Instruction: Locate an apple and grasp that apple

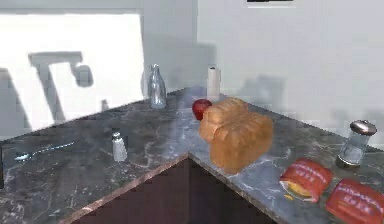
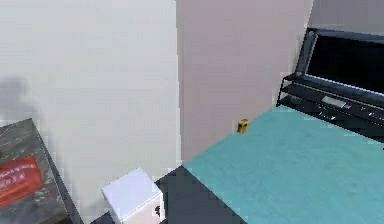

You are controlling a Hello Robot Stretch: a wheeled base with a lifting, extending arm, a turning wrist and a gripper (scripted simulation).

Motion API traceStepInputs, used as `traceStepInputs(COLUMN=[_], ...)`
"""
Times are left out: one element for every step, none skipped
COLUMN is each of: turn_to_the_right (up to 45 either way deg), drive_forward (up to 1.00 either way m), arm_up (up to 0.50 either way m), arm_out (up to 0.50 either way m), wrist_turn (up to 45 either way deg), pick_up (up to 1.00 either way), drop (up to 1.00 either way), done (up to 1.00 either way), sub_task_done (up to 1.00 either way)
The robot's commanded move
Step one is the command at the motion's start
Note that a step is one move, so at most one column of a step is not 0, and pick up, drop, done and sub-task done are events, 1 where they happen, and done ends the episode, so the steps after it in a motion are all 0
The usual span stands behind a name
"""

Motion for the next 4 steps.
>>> traceStepInputs(turn_to_the_right=[45.0,45.0,45.0,18.0], drive_forward=[0.0,0.0,0.0,0.0], arm_up=[0.0,0.0,0.0,0.0], arm_out=[0.0,0.0,0.0,0.0], wrist_turn=[0.0,0.0,0.0,0.0], pick_up=[0.0,0.0,0.0,0.0], drop=[0.0,0.0,0.0,0.0], done=[0.0,0.0,0.0,0.0], sub_task_done=[0.0,0.0,0.0,0.0])
